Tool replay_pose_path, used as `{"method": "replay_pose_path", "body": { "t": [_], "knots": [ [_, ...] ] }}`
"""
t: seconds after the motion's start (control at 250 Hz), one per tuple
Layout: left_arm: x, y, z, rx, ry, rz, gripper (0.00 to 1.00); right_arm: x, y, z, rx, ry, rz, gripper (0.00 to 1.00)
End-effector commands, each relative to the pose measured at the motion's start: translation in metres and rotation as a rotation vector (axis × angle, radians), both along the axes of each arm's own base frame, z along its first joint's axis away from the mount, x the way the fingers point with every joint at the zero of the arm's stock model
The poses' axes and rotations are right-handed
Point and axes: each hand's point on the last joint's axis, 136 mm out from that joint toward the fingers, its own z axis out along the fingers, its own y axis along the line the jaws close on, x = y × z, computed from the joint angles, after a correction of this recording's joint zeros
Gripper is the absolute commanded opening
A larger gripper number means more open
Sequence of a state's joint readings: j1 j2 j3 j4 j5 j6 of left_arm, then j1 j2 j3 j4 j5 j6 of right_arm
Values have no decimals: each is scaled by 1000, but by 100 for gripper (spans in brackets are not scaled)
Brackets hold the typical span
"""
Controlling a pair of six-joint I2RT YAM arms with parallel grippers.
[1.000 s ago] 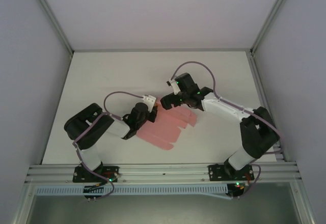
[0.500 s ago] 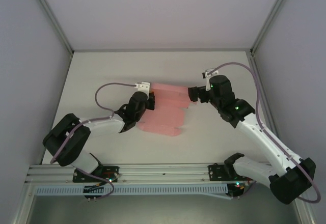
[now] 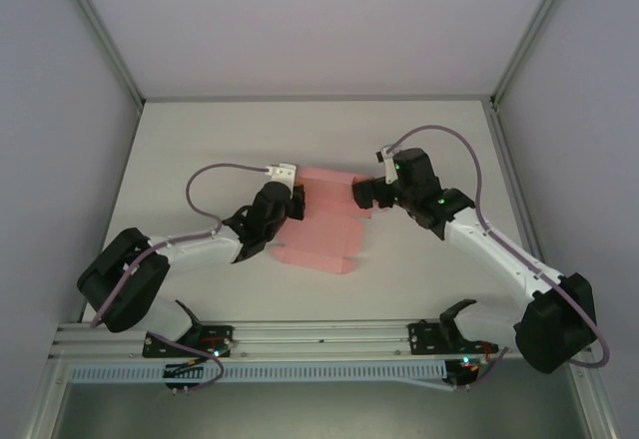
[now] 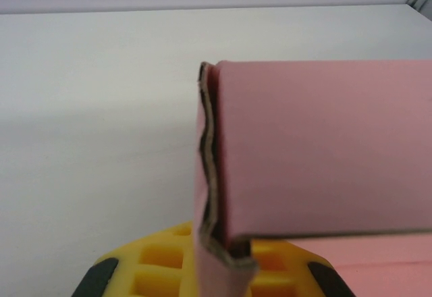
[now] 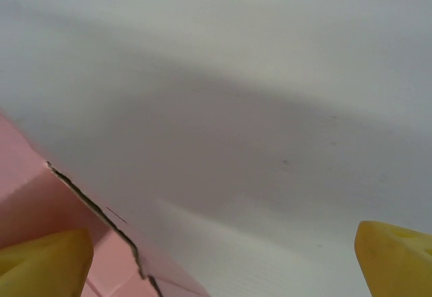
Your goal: Assemble paper box
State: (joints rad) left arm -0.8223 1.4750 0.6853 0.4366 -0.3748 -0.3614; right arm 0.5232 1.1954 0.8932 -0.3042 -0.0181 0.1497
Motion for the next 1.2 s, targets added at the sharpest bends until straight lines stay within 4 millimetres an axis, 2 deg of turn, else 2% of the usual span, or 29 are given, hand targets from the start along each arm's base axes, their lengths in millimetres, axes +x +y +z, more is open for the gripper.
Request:
{"method": "replay_pose_path", "body": {
  "t": [0.0,0.068,0.168,0.327,0.471,0.611,0.695,0.838,0.922,1.082,1.198],
  "knots": [
    [-3,-14,14,-43,-12,-38,0,4,27,8,129,-44,93,100],
    [-3,-18,14,-52,-5,-47,0,5,31,9,171,-73,100,100],
    [-6,-24,13,-72,4,-58,0,13,29,13,241,-143,41,100],
    [-9,-28,13,-104,23,-62,0,19,9,24,368,-264,-109,100],
    [-9,-25,14,-139,34,-37,0,16,-11,33,471,-324,-225,100],
    [-11,-27,14,-167,45,-39,0,8,-13,37,497,-316,-225,100],
    [-7,-19,13,-155,46,13,0,3,-20,37,459,-310,-239,100],
    [-2,-7,16,-134,36,81,0,-16,-40,29,338,-238,-275,100],
    [0,-4,22,-134,24,95,0,-33,-54,14,304,-154,-326,100],
    [5,1,35,-107,7,119,0,-63,-78,-14,340,-49,-438,100],
    [4,3,41,-114,-1,119,0,-73,-86,-27,385,-55,-468,100]
  ]
}}
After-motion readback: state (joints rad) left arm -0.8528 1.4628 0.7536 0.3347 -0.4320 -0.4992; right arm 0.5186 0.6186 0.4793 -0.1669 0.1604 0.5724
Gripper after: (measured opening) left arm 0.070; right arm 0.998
